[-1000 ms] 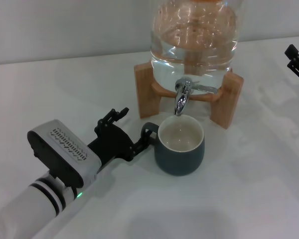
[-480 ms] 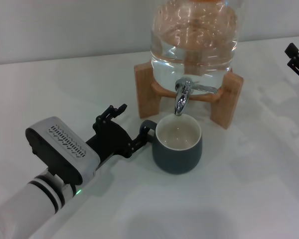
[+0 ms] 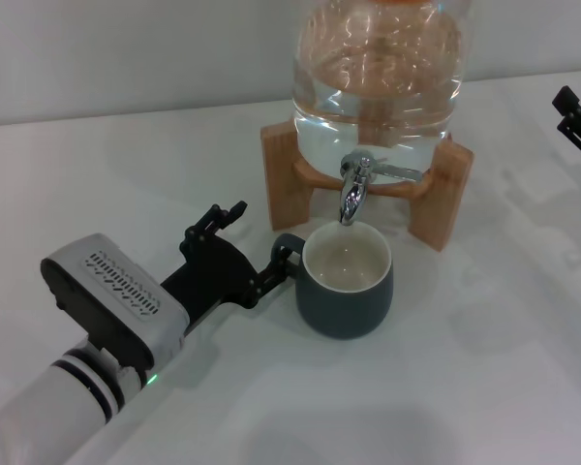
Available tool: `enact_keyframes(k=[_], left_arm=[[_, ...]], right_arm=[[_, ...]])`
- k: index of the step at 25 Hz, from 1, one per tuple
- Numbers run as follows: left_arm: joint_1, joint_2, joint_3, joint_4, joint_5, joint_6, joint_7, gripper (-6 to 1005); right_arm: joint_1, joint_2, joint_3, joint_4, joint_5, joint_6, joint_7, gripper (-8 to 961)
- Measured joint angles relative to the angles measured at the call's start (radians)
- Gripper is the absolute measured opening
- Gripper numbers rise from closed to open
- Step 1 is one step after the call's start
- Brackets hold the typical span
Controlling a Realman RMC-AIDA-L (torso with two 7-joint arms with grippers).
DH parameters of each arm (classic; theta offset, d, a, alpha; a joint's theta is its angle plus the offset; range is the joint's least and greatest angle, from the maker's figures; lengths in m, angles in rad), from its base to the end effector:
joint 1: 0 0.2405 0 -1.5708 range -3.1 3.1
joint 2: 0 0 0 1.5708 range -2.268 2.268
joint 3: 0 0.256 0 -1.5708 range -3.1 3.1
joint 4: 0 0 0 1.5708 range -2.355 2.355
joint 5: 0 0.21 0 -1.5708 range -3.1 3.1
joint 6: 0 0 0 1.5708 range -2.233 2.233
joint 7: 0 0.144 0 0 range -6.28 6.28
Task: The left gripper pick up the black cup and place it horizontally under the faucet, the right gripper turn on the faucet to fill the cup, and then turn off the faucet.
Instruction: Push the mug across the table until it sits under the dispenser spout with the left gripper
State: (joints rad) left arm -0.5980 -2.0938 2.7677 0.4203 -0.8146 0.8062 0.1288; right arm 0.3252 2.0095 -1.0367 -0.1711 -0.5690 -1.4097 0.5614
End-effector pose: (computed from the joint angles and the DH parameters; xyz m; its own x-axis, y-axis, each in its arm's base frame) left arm -0.2237 0.3222 -0.1445 0.9180 -0.0634 0.3914 0.2322 -0.7143 -0.6602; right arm 0.3491 0.3021 0.0558 0.5916 0.1712 -0.7879 -0.7418 -0.2674 -0.6151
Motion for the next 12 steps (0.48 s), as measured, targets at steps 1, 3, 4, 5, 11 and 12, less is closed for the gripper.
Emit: enact_keyframes(k=[1,3,4,5,11,12], left_arm=[[0.002,0.000,0.000,0.000,0.000,0.002,0.000,779],[0.006,0.000,-0.001,0.000,0.000,0.010,0.001,779],[0.010,0.000,-0.001,-0.001,0.000,0.017,0.001,779],[0.013,-0.001,-0.002,-0.003,-0.001,0.025,0.001,779],[0.022,-0.002,-0.002,-0.007,-0.006,0.043,0.001,778],[0.023,-0.002,-0.002,-0.007,-0.007,0.044,0.001,778]], right_arm=[[0.000,0.000,-0.002,0.000,0.000,0.000,0.000,863],[0.000,0.000,-0.007,-0.001,0.000,0.000,0.001,863],[0.000,0.000,-0.009,-0.001,0.000,0.000,0.002,863],[0.000,0.000,-0.010,-0.001,0.000,0.000,0.002,863],[0.000,0.000,-0.011,0.000,0.000,-0.004,0.004,863],[0.000,0.000,-0.011,0.000,0.000,-0.005,0.004,863]])
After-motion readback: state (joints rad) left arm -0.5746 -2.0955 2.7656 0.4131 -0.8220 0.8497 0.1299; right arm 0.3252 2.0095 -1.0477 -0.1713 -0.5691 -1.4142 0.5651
